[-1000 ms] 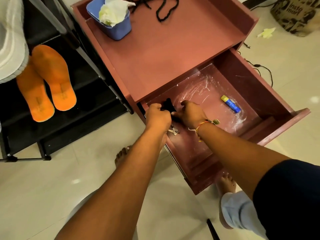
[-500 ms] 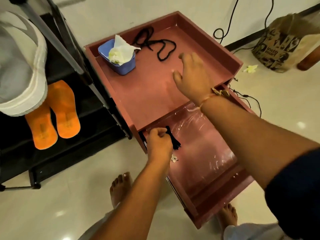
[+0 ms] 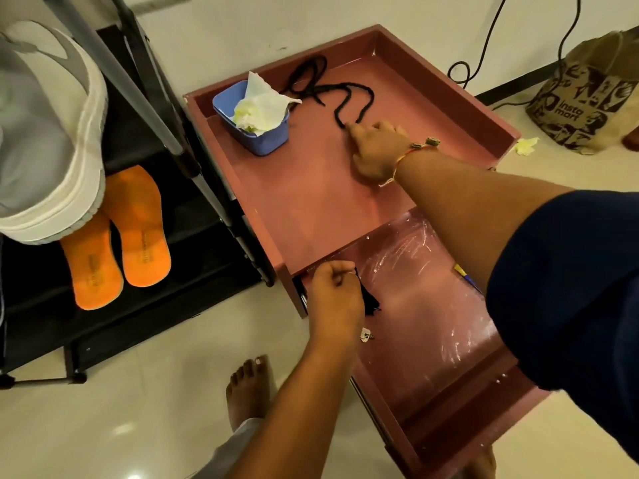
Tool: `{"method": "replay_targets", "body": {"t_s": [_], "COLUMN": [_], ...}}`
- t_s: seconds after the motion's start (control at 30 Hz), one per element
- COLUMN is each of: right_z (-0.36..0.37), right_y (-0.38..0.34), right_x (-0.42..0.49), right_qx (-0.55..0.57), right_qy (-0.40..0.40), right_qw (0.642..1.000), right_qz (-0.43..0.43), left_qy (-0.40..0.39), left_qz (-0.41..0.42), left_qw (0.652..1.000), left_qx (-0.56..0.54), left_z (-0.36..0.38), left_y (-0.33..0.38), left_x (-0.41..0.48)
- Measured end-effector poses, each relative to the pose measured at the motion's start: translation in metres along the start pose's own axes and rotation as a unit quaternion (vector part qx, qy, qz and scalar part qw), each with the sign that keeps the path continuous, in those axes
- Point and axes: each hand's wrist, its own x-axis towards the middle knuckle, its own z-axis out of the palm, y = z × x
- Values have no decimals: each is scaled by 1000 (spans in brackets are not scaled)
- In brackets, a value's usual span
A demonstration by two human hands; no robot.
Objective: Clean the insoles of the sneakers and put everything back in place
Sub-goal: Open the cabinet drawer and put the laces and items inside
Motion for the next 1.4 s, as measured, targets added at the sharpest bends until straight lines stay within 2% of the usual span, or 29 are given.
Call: {"method": "replay_targets", "body": {"t_s": [0.17,0.33,0.5,0.6,0.73,0.9,0.97,1.13,1.2,1.27,1.4], "right_z": [11,6,13,18,18,16,19,29,28,22,0], "right_y": [9,9,4,7,6,-1,-3,-10,-15,-22,-38], "right_x": [-3,11,4,-2,-3,14,16,-19,-56,-102,-206], "right_qx": [0,24,-13,-38,-24,43,36,-15,34,136,297], "right_qy": [88,-1,62,74,104,38,36,145,162,145,128], "right_qw": [996,1000,998,997,994,998,998,988,986,980,946], "right_qz": [8,3,-6,-4,-13,-23,-25,-47,-33,-23,12], "left_qy": [-9,-8,-9,-10,-16,-21,-18,-11,-17,-22,-63], "left_qz": [10,5,-4,0,0,0,-1,17,19,27,33], "left_qw": [1000,1000,1000,1000,999,999,999,999,999,999,993], "left_qx": [-7,-16,-28,-26,-29,-41,-41,-31,-36,-41,-91], "left_z": [-2,-2,0,0,0,1,1,0,-1,-2,0], "left_y": [-2,1,2,0,-3,-5,-4,0,2,4,13], "left_x": [-1,3,6,4,4,9,11,10,7,5,-3]}}
